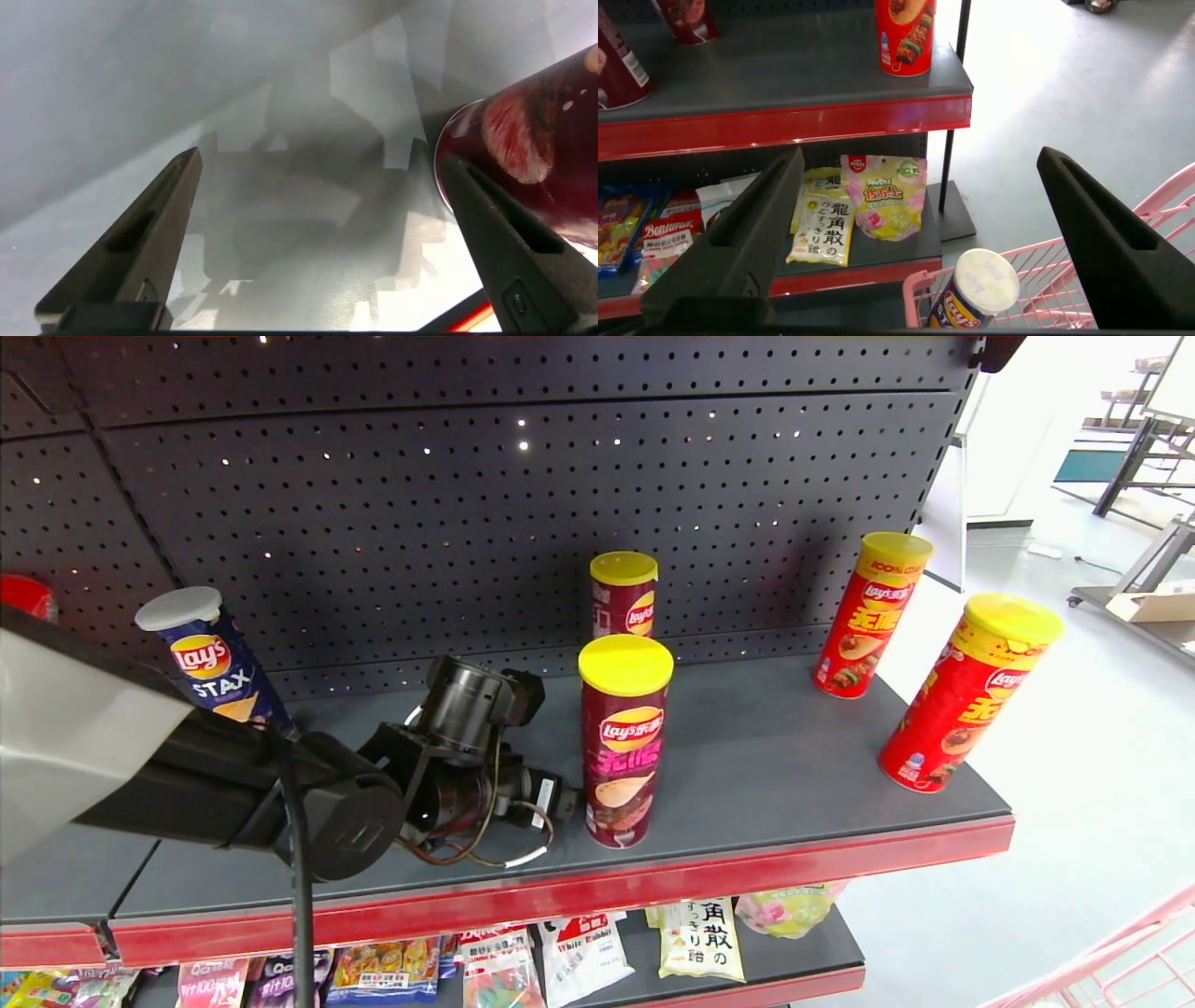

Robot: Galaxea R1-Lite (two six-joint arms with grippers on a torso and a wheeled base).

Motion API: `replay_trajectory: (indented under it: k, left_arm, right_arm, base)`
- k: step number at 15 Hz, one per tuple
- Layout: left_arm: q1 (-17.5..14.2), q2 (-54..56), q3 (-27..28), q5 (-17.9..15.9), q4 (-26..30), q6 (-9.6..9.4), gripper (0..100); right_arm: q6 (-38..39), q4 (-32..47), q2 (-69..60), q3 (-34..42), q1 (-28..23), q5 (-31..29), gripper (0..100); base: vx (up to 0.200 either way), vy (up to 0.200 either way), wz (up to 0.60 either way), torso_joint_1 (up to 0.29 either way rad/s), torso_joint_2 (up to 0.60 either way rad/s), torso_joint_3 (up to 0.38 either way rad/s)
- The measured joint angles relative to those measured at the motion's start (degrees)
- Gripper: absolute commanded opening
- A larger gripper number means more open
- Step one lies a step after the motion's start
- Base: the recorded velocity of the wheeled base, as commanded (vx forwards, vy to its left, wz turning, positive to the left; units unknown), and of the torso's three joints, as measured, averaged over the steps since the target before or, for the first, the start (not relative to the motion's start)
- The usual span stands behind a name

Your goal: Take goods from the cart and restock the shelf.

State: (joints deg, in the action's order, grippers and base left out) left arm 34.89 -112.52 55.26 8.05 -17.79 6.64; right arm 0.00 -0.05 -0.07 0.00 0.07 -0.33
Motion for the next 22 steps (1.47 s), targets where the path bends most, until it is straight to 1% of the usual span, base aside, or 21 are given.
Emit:
replay_trajectory:
  k: [7,9,10,12,13,14,15,16,18,19,22]
  left_arm:
    - [0.4,-0.8,1.3,1.1,-0.1,0.00,100]
    - [0.3,-0.5,1.0,2.4,-0.1,0.00,100]
    - [-0.1,0.0,0.4,3.1,-0.1,0.00,100]
    - [-2.1,3.5,-1.8,3.7,0.0,-0.16,100]
    - [-3.7,6.5,-3.3,3.7,0.2,-0.41,100]
    - [-5.9,10.5,-5.4,3.7,0.7,-1.21,100]
    - [-8.3,14.9,-7.5,3.4,1.6,-2.35,100]
    - [-11.5,19.7,-10.0,2.2,2.7,-3.91,100]
    - [-18.3,31.1,-14.8,-2.1,7.0,-7.16,100]
    - [-21.3,36.8,-16.8,-4.1,9.5,-8.20,100]
    - [-29.8,59.5,-24.2,-10.8,21.5,-11.54,100]
  right_arm:
    - [0.0,0.0,0.0,0.0,0.0,0.0,100]
    - [0.0,0.0,0.0,0.0,0.0,0.0,100]
    - [0.0,0.0,0.0,0.0,0.0,0.0,100]
    - [0.0,0.0,0.0,0.0,0.0,0.0,100]
    - [0.0,0.0,0.0,0.0,0.0,0.0,100]
    - [0.0,0.0,0.0,0.0,0.0,0.0,100]
    - [0.0,0.0,0.0,0.0,0.0,0.0,100]
    - [0.0,0.0,0.0,0.0,0.0,0.0,100]
    - [0.0,0.0,0.0,0.0,0.0,0.0,100]
    - [0.0,0.0,0.0,0.0,0.0,0.0,100]
    - [0.0,0.0,0.0,0.0,0.0,0.0,100]
  base:
    - [0.000,0.000,0.00,0.000,0.00,0.000]
    - [0.000,0.000,0.00,0.000,0.00,0.000]
    - [0.000,0.000,0.00,0.000,0.00,0.000]
    - [0.000,0.000,0.00,0.000,0.00,0.000]
    - [0.000,0.000,0.00,0.000,0.00,0.000]
    - [0.000,0.000,0.00,0.000,0.00,0.000]
    - [0.000,0.000,0.00,0.000,0.00,0.000]
    - [0.000,0.000,0.00,0.000,0.00,0.000]
    - [0.000,0.000,0.00,0.000,0.00,0.000]
    - [0.000,0.000,0.00,0.000,0.00,0.000]
    - [0.000,0.000,0.00,0.000,0.00,0.000]
